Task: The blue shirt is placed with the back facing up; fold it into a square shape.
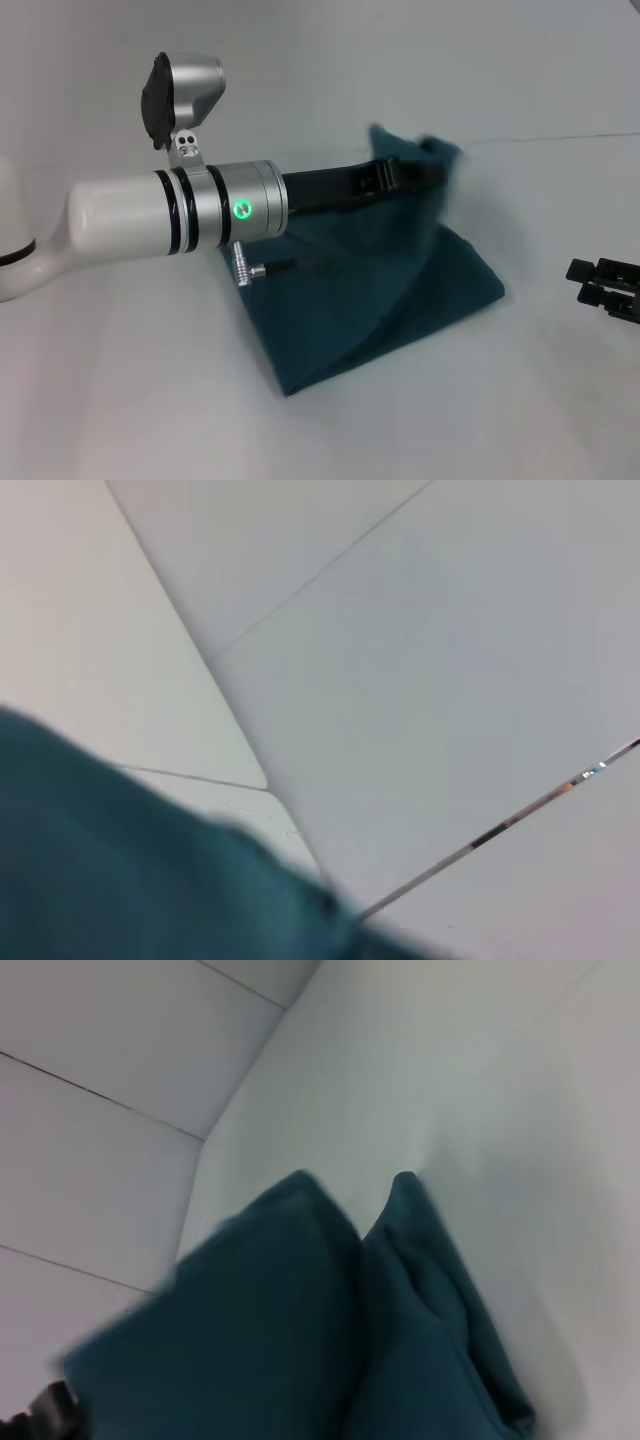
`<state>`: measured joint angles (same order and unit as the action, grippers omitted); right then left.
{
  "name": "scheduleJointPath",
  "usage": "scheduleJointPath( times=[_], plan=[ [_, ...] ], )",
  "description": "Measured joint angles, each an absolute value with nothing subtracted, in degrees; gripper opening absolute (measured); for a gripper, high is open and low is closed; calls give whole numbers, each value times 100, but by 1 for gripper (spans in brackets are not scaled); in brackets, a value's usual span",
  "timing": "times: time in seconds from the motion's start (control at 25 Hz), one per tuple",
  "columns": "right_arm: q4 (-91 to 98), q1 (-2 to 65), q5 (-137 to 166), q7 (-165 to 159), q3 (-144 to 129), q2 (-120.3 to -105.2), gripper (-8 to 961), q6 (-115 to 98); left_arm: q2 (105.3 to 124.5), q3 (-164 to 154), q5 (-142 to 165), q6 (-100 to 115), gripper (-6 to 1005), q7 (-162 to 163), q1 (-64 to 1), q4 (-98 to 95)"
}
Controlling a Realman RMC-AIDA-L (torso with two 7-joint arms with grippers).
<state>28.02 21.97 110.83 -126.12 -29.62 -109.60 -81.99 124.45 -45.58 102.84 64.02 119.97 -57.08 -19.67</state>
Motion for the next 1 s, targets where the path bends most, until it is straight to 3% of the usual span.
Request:
scheduleJointPath(
  times=[0.24,0.52,0.72,0.88,1.0],
  plan=[
    [2794,2199,11121,-12618,-2962,-10959,607,-8184,12436,-4508,9465,7506,263,11417,-5483,-2241],
    [2796,2252,11312,-12622,-2951,-10899,601,-8141,12264,-4394,8592,8034,492,11892,-4210,-2986],
    [2877,2520,11751,-12880,-2965,-10719,596,-8105,11989,-4401,8912,7890,692,13226,-3492,-2998],
    [2964,3022,12265,-13347,-2968,-10499,591,-7972,11958,-4357,9179,8066,834,13459,-3085,-3104],
    [3201,3472,12688,-13751,-2993,-10453,588,-7867,11956,-4268,9450,8183,887,13490,-2904,-3149]
  ],
)
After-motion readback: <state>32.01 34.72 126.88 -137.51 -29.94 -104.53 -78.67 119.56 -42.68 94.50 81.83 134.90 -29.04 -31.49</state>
